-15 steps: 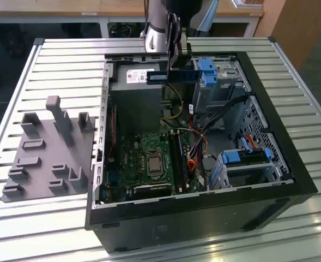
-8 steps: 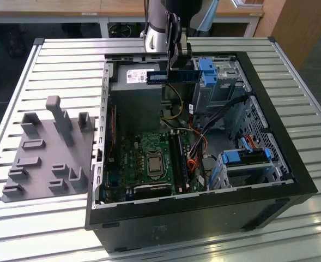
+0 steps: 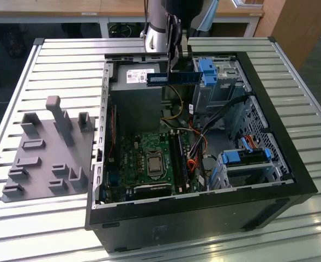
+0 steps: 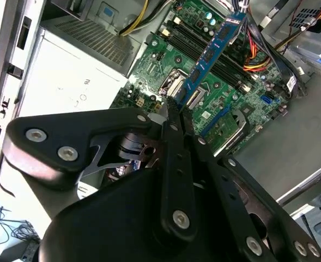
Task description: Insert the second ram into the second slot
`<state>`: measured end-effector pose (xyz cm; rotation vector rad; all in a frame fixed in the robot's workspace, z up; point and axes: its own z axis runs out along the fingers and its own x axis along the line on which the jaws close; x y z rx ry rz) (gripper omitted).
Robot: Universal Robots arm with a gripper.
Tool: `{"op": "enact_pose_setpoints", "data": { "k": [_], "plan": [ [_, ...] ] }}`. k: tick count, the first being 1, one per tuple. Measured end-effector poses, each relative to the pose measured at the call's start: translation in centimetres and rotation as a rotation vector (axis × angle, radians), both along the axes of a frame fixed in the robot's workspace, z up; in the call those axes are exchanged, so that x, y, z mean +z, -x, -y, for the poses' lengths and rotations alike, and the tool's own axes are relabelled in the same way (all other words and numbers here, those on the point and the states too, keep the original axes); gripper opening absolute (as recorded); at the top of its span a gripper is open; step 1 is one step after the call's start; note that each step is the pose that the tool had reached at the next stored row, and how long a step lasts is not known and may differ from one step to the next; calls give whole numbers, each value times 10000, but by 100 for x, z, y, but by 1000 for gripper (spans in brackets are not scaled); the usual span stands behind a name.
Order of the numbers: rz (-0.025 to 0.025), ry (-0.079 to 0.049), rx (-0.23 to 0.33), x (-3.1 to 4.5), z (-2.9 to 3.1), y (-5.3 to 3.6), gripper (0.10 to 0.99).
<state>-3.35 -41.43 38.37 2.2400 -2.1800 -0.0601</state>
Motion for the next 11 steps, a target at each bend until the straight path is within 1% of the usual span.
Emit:
{"op": "enact_pose_setpoints", "data": {
  "k": [7, 11],
  "plan": [
    [0, 0, 1, 0, 50, 0, 137],
    [0, 1, -1, 0, 92, 1, 137]
  ]
}}
